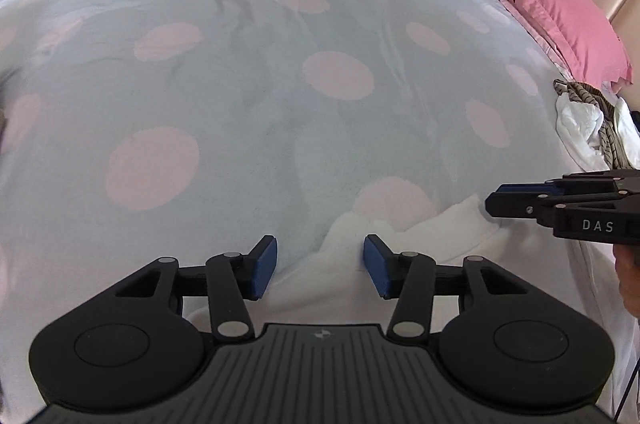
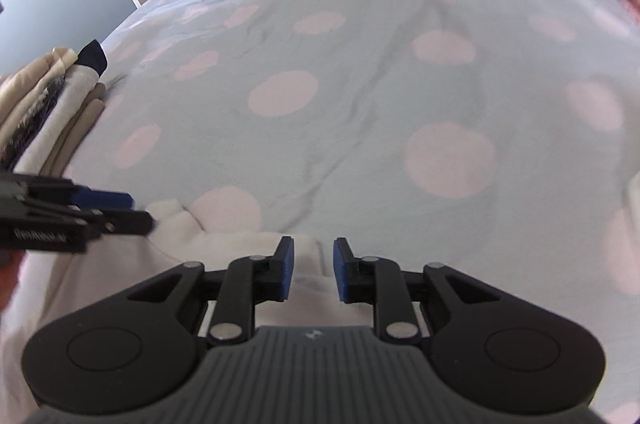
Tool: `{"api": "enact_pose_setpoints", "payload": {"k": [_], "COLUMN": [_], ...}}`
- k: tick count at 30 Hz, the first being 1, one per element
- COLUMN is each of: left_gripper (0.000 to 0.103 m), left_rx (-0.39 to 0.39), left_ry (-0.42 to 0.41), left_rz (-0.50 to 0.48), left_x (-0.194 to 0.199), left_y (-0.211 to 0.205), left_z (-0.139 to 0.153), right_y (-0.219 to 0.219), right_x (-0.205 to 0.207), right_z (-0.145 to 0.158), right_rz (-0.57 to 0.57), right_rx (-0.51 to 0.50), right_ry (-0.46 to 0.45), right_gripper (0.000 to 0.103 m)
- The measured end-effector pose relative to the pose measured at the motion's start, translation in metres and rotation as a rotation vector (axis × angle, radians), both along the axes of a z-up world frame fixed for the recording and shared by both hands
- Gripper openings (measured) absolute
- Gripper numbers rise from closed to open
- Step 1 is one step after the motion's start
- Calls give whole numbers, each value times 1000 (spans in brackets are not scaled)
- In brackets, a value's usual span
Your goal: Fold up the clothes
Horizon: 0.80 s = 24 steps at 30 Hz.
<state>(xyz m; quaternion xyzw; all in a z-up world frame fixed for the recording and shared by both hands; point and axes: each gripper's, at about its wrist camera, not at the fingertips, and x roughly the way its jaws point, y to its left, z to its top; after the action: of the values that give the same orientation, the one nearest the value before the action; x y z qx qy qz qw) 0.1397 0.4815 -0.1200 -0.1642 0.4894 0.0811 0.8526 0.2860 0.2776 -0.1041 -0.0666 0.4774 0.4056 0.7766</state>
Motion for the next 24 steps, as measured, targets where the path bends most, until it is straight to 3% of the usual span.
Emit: {"api": "enact_pose_setpoints", "payload": {"k": [2, 4, 5, 7, 10, 16, 20, 21, 23, 24], "left_gripper": [33, 23, 16, 14, 13, 14, 22, 28, 29, 29], "left_rx": [-20, -29, -19, 31, 81, 114, 132, 144, 196, 225], "left_ry": [-8, -40, -65, -123, -186, -97, -76, -72, -77, -81], "left_rz": [0, -8, -20, -39, -33, -10, 6, 6, 10, 12], "left_x": [4, 3, 1, -6, -11, 4, 3, 1, -6, -12], "left_y": [1, -1, -4, -10, -15, -17, -17, -18, -21, -23], "left_z": [-7, -8, -7, -1, 6, -13, -7, -4, 6, 13], "right_y": [5, 9, 8, 5, 2, 20, 20, 18, 13, 10], "right_x": [3, 4, 3, -2, -8, -6, -7, -9, -12, -14], "right_z": [-9, -17, -17, -11, -1, -12, -14, -10, -1, 3], "right_rz": [-8, -13, -12, -15, -16, -12, -21, -25, -31, -35], "right_rx": [3, 10, 23, 50, 86, -3, -44, -49, -60, -65], "right_ry": [33, 62, 55, -11, -102, -156, -160, -167, -181, -188], "right_gripper": [25, 10, 9, 8, 8, 8, 9, 11, 24, 25]}}
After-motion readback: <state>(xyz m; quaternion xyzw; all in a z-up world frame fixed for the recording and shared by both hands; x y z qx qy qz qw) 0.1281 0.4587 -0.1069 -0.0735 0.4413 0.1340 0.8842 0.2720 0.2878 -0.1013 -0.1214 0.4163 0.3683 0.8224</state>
